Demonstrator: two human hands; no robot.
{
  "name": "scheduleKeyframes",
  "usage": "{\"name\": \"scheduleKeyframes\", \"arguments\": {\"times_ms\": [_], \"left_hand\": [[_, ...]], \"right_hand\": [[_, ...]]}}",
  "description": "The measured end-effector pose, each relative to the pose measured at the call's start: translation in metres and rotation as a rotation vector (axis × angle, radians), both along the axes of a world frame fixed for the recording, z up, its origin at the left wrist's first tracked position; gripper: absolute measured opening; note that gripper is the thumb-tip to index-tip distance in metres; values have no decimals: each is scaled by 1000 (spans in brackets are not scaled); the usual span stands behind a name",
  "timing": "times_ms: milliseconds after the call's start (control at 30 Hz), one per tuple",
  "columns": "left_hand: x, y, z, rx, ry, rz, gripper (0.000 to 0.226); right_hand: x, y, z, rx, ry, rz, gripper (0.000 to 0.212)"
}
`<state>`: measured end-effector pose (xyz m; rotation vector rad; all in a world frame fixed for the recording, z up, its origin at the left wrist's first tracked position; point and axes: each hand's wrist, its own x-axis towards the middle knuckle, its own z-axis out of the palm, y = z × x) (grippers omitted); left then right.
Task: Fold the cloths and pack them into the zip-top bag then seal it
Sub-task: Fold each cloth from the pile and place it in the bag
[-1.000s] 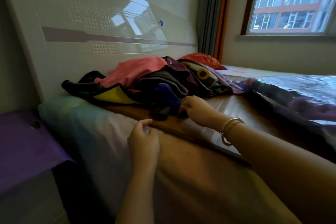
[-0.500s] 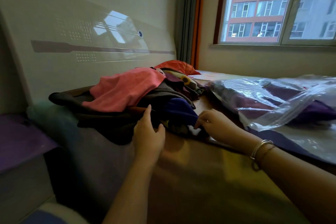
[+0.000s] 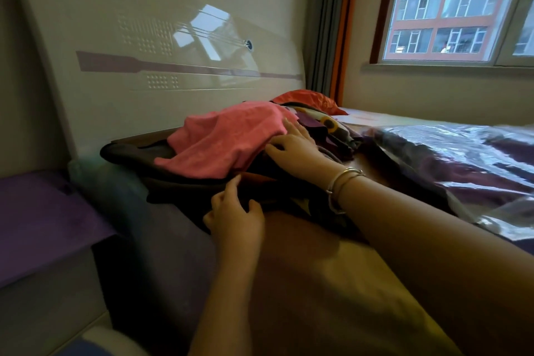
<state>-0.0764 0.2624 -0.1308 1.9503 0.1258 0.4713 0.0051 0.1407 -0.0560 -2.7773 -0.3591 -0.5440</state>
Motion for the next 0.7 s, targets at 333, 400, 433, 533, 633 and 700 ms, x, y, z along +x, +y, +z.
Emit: {"name": "scheduleKeyframes", "arguments": {"times_ms": [333,400,433,533,633,700], "left_hand": [[-7,-15,12,27,-67,-14,62],[-20,-25,19,42,-126,-29,75],[-28,-30,23,60,-153,-38,81],[-54,-48,38,115,-208,-63,91],[-88,-66,55,131,-313,-94,85],[-112,-77,65,163,-349,-146,77]], "right_hand": [[-18,-14,24,254,-165,131,31],[-53,-23,31,399,-142,192,32],[-73,-27,33,471,-122,232,33],[-130,-45,31,551,-114,281,32],[-184,-70,31,661,-158,252,22],[-219,-88,35,792,-165,274,24]]}}
